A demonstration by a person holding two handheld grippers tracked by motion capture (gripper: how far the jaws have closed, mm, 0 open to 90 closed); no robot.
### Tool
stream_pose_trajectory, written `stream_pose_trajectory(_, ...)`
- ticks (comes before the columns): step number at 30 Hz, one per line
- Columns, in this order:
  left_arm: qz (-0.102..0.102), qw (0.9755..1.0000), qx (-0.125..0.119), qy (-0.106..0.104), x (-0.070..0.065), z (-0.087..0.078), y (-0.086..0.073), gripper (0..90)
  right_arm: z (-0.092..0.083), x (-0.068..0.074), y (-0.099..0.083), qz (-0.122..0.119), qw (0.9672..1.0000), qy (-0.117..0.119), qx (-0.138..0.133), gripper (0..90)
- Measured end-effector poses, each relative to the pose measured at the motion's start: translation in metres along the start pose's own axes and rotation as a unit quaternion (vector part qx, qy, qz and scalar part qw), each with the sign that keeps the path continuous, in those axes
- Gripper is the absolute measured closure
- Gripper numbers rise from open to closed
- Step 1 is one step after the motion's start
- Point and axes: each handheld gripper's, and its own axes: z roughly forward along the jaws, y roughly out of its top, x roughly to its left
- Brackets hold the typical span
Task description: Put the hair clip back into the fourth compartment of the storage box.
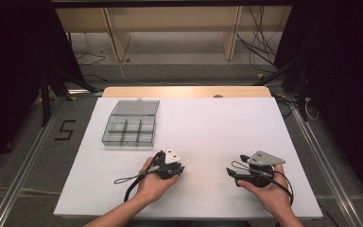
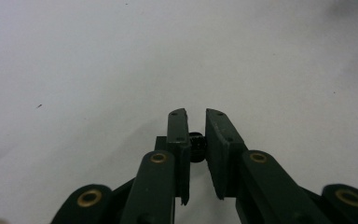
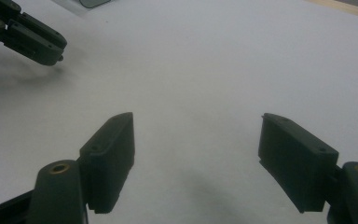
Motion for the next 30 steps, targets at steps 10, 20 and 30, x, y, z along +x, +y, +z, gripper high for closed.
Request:
stream_pose_trajectory(10,-0.001,1.0000,-0.001,0.006,0.008,-0.005,0.001,79.5,0.000,0.000,0.000,0.001,1.0000,0.000,0.001,27.7)
stream_pose_trajectory(20,-0.003,0.9999,-0.005,0.010,0.014,-0.010,0.001,79.5,0.000,0.000,0.000,0.000,1.0000,0.000,0.002,27.7)
stream_pose_trajectory(30,-0.005,0.9998,-0.010,0.018,0.022,-0.015,0.003,79.6,0.000,0.000,0.000,0.001,1.0000,-0.001,0.002,27.7)
